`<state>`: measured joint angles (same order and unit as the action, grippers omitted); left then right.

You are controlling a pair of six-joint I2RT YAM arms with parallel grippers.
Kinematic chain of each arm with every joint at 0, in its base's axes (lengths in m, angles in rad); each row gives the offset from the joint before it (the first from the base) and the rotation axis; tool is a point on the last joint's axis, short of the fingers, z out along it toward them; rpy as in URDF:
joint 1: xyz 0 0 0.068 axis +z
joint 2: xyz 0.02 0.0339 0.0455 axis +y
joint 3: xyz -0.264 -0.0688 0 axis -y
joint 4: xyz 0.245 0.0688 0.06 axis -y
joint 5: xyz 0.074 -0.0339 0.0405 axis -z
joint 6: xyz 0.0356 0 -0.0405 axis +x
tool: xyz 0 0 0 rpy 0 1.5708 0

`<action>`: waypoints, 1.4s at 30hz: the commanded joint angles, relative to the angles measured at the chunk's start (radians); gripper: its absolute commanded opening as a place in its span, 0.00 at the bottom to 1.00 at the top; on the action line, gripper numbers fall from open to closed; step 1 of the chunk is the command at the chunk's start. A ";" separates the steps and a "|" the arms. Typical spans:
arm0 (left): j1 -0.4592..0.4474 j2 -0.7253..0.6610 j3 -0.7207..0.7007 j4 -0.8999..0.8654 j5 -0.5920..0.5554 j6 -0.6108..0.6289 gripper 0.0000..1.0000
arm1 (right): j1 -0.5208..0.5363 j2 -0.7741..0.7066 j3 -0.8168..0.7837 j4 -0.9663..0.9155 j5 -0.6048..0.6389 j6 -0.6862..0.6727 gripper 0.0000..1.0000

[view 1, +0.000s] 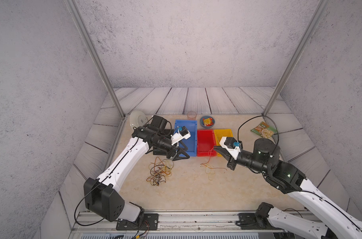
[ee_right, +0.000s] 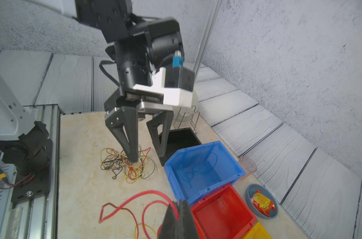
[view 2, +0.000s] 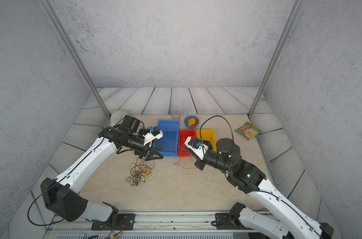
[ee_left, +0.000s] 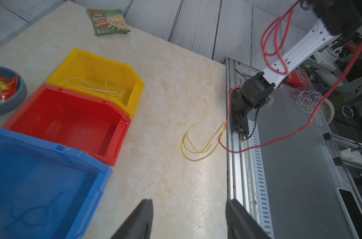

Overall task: Untangle and sort cables by color
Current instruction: Pick up the cable at the center of the board.

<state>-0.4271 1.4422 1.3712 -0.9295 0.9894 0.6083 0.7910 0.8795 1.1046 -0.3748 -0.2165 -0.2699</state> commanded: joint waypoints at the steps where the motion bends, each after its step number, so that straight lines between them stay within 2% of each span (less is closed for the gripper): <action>1: 0.004 -0.030 -0.086 0.106 0.095 -0.064 0.67 | 0.000 0.041 0.096 -0.051 0.031 0.016 0.00; 3: 0.004 -0.041 -0.192 0.255 0.120 -0.167 0.70 | 0.001 0.070 0.146 -0.071 0.041 0.041 0.00; 4: 0.004 -0.042 -0.239 0.306 0.148 -0.179 0.71 | 0.001 0.081 0.163 -0.068 0.040 0.055 0.00; 6: 0.002 -0.037 -0.290 0.418 0.142 -0.265 0.72 | 0.001 0.096 0.181 -0.040 0.038 0.088 0.00; 9: 0.002 -0.024 -0.277 0.483 0.101 -0.321 0.72 | 0.001 0.112 0.194 0.007 0.031 0.120 0.00; 12: 0.002 -0.022 -0.250 0.500 0.118 -0.329 0.73 | 0.002 0.135 0.213 0.022 0.025 0.133 0.00; 16: 0.002 -0.029 -0.254 0.486 0.183 -0.295 0.73 | 0.001 0.161 0.237 0.024 0.016 0.135 0.00; 20: 0.006 -0.038 -0.256 0.384 0.205 -0.164 0.73 | 0.002 0.167 0.244 0.023 0.027 0.135 0.00; 23: 0.044 -0.040 -0.243 0.321 0.212 -0.097 0.74 | 0.002 0.163 0.245 0.016 0.047 0.135 0.00; 25: 0.081 -0.045 -0.244 0.311 0.246 -0.084 0.78 | 0.000 0.162 0.250 0.006 0.053 0.134 0.00; 26: 0.093 -0.051 -0.238 0.286 0.260 -0.055 0.84 | 0.002 0.162 0.253 0.000 0.055 0.132 0.00; 27: 0.096 -0.053 -0.226 0.241 0.264 -0.011 0.84 | 0.002 0.163 0.257 -0.009 0.056 0.128 0.00; 28: 0.094 -0.055 -0.213 0.202 0.265 0.024 0.92 | 0.002 0.165 0.263 -0.014 0.057 0.125 0.00; 29: 0.094 -0.059 -0.209 0.190 0.276 0.033 0.95 | 0.002 0.167 0.266 -0.018 0.059 0.123 0.00; 37: 0.051 -0.069 -0.201 0.193 0.295 -0.001 0.95 | 0.002 0.199 0.287 -0.007 0.119 0.155 0.00; 42: 0.039 -0.057 -0.209 0.305 0.277 -0.117 0.95 | 0.001 0.205 0.293 0.016 0.109 0.172 0.00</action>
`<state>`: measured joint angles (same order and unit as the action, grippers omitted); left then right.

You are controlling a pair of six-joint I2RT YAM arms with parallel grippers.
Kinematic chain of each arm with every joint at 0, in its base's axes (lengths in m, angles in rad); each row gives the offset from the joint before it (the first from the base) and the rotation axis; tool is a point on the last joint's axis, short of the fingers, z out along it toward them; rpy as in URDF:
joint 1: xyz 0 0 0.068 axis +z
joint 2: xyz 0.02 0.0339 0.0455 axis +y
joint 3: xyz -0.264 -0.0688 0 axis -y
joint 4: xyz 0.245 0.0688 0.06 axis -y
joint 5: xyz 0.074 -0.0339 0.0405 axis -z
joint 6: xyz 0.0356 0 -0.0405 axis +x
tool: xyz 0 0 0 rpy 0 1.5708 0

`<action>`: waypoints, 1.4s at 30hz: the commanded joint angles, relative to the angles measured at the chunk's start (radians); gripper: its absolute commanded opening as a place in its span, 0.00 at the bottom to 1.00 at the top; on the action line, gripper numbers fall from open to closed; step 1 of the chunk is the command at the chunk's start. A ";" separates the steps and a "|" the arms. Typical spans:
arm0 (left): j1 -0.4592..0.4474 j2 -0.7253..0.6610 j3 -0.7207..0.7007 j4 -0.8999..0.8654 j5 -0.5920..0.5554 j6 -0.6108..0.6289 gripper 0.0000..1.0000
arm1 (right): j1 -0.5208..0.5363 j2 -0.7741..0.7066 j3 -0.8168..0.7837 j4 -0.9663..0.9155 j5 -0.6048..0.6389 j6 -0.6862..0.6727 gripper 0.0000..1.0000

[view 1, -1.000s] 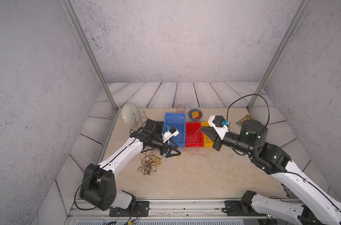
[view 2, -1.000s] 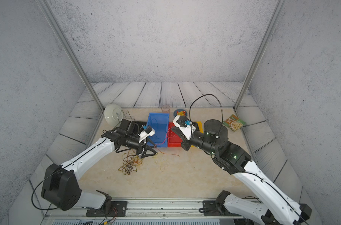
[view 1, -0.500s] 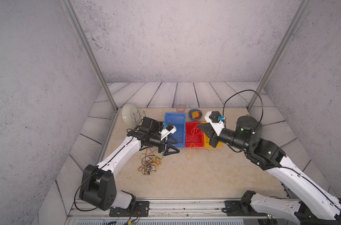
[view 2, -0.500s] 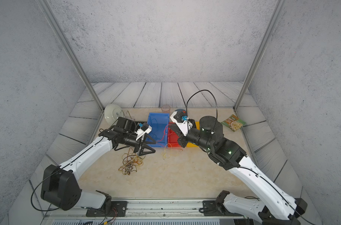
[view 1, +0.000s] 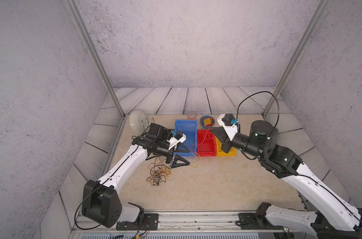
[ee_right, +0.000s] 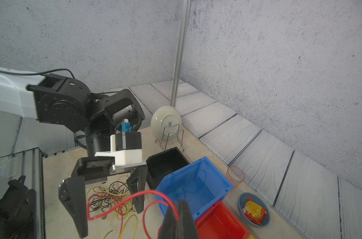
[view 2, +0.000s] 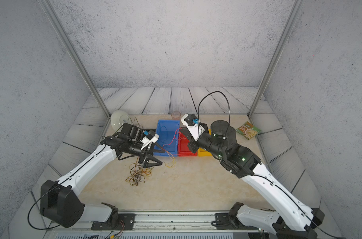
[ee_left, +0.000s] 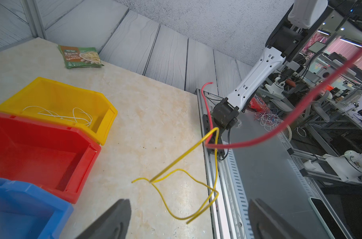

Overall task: Untangle and sort cables by color
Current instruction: Pick up the cable at the center of the board.

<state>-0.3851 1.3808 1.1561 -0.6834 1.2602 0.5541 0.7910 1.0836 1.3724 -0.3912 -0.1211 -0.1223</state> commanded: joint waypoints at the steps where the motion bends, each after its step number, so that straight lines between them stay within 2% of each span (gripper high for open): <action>1: -0.002 0.007 0.009 0.071 -0.008 -0.071 0.95 | 0.002 0.000 0.026 0.035 0.005 0.021 0.00; 6: 0.000 0.033 0.068 0.060 -0.062 -0.031 0.95 | -0.001 -0.006 0.017 0.040 -0.089 -0.029 0.00; 11: 0.002 0.059 0.134 0.003 -0.062 0.067 0.95 | 0.000 -0.006 0.011 0.048 -0.175 -0.060 0.00; 13: 0.002 0.072 0.150 0.001 -0.054 0.071 0.95 | 0.002 -0.005 0.014 0.060 -0.186 -0.056 0.00; 21: 0.035 0.051 0.105 -0.023 -0.026 0.103 0.95 | 0.002 0.000 0.033 0.032 -0.100 -0.064 0.00; 27: 0.063 0.019 0.042 -0.038 -0.018 0.125 0.95 | 0.002 -0.005 0.032 0.042 -0.095 -0.047 0.00; 31: 0.062 0.017 -0.046 0.067 0.008 0.087 0.95 | 0.002 0.001 0.045 0.049 -0.077 -0.025 0.00; 34: 0.061 0.019 -0.071 0.091 -0.006 0.084 0.95 | 0.003 -0.003 0.036 0.043 -0.011 -0.017 0.00; 36: 0.063 0.017 -0.080 0.102 -0.012 0.085 0.95 | 0.000 -0.018 0.001 0.059 0.036 -0.006 0.00; 40: 0.064 0.015 -0.090 0.104 -0.030 0.100 0.95 | 0.001 -0.074 -0.238 0.287 -0.028 -0.029 0.00; 42: 0.066 0.016 -0.091 0.097 -0.044 0.113 0.95 | 0.001 -0.073 -0.292 0.328 0.006 0.005 0.00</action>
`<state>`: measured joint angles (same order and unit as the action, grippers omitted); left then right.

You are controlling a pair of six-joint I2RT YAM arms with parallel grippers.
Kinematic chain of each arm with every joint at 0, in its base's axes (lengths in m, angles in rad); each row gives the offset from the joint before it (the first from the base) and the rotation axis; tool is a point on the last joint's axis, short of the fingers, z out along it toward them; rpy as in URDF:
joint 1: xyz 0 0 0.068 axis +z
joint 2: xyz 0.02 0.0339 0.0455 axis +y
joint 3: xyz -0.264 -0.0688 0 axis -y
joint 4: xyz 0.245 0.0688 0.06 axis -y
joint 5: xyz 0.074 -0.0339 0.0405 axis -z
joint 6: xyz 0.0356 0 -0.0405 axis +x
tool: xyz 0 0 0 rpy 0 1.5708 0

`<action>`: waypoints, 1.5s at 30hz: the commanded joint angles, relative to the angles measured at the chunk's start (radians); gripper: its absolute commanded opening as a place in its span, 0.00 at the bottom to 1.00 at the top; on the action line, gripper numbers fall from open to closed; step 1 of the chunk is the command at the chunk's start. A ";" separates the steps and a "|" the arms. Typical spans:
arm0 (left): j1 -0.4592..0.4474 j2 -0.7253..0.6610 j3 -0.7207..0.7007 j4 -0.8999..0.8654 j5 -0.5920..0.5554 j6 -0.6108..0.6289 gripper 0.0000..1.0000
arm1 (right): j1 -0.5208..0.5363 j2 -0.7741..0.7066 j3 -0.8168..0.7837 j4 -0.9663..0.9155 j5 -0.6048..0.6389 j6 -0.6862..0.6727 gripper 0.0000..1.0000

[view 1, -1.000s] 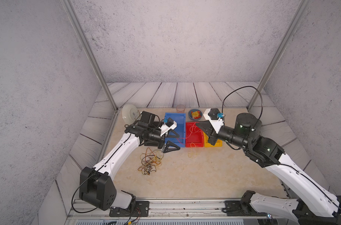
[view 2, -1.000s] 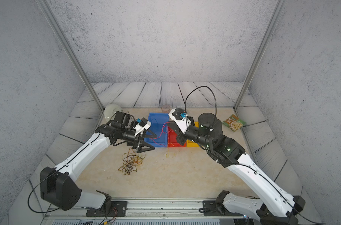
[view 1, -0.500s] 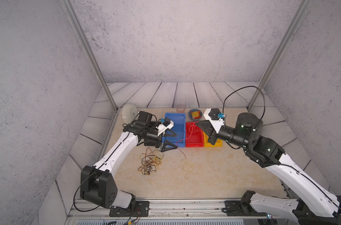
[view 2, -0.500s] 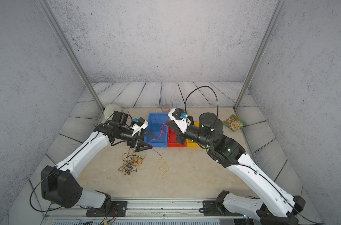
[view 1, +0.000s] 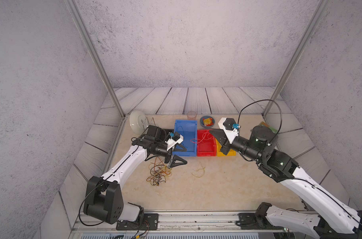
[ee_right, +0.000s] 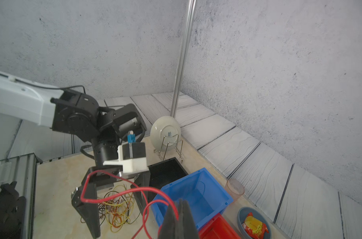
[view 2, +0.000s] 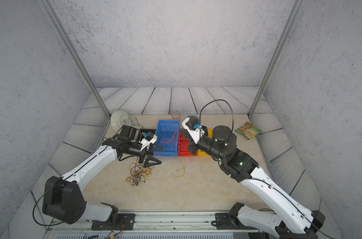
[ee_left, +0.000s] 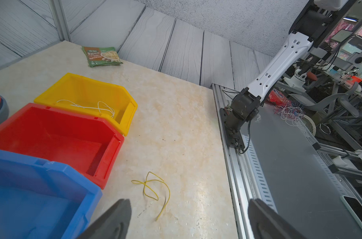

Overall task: Untangle and sort cables by color
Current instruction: Pick up the cable at the center of the board, then place the cable in the bin.

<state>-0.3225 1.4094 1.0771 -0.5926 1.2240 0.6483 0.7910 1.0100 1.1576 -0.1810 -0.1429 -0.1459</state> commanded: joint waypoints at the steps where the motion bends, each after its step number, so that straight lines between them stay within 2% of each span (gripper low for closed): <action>1: 0.007 -0.016 -0.013 -0.003 -0.014 0.026 0.95 | 0.003 0.010 -0.077 0.106 0.043 0.029 0.00; 8: 0.069 -0.038 -0.031 -0.012 -0.067 0.034 0.94 | -0.009 0.105 0.016 -0.044 0.223 0.015 0.00; 13: 0.154 -0.068 -0.037 -0.042 -0.119 0.043 0.94 | -0.019 0.197 0.060 -0.086 0.379 0.093 0.00; 18: 0.225 -0.099 -0.043 -0.078 -0.151 0.062 0.94 | -0.021 0.321 0.163 -0.176 0.563 0.301 0.00; 21: 0.242 -0.109 -0.046 -0.102 -0.176 0.079 0.94 | -0.022 0.421 0.265 -0.309 0.731 0.489 0.00; 25: 0.257 -0.121 -0.052 -0.128 -0.203 0.096 0.94 | -0.032 0.533 0.373 -0.462 0.866 0.639 0.00; 31: 0.295 -0.141 -0.037 -0.194 -0.260 0.122 0.94 | -0.049 0.602 0.354 -0.496 0.842 0.813 0.00; 38: 0.334 -0.158 -0.046 -0.212 -0.255 0.127 0.94 | -0.059 0.699 0.332 -0.537 0.770 1.030 0.00; 45: 0.337 -0.160 -0.054 -0.229 -0.258 0.141 0.94 | -0.064 0.809 0.324 -0.527 0.740 1.123 0.00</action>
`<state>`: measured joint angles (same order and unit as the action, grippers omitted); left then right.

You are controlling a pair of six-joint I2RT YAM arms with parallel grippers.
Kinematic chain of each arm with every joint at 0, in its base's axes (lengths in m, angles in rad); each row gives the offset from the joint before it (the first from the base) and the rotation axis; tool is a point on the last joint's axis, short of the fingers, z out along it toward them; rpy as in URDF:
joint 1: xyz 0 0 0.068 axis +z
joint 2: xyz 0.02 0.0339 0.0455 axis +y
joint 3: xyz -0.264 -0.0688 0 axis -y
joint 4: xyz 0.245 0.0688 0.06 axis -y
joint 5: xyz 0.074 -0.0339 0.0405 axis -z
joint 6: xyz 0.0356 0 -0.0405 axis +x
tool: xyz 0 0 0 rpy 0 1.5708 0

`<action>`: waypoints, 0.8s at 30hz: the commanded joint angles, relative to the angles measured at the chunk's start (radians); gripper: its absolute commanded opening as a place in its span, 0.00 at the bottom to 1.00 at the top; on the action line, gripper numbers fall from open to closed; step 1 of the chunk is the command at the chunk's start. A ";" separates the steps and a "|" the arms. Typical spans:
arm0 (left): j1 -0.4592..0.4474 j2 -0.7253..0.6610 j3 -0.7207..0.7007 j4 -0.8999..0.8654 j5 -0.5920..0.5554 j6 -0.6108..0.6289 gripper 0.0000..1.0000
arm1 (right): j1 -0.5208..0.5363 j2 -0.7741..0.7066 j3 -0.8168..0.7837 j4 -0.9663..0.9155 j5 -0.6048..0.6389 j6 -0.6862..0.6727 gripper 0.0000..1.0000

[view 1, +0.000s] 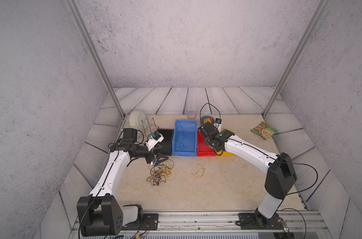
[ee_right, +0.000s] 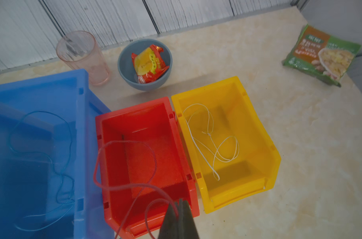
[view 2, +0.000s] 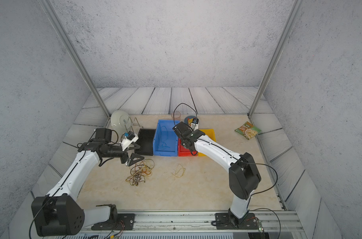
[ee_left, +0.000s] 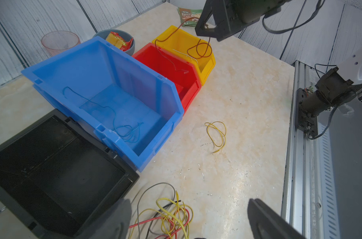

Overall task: Untangle and sort cables by color
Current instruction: Place the cable in the bin.

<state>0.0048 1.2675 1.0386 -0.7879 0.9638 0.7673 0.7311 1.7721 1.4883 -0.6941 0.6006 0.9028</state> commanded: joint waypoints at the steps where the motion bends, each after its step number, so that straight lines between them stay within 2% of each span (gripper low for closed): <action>1: 0.010 -0.018 -0.017 -0.035 0.004 0.023 0.94 | -0.008 0.061 -0.007 -0.001 0.004 0.074 0.00; 10: 0.011 -0.023 -0.034 -0.051 0.011 0.042 0.94 | -0.033 0.150 -0.028 0.118 0.004 0.050 0.00; 15: 0.013 -0.021 -0.032 -0.053 0.010 0.041 0.95 | -0.050 0.182 -0.031 0.226 0.005 -0.014 0.00; 24: 0.020 -0.023 -0.034 -0.055 0.012 0.044 0.94 | -0.060 0.244 0.001 0.277 -0.022 -0.044 0.00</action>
<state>0.0124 1.2606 1.0161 -0.8207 0.9646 0.7948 0.6727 1.9701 1.4643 -0.4355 0.5823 0.8795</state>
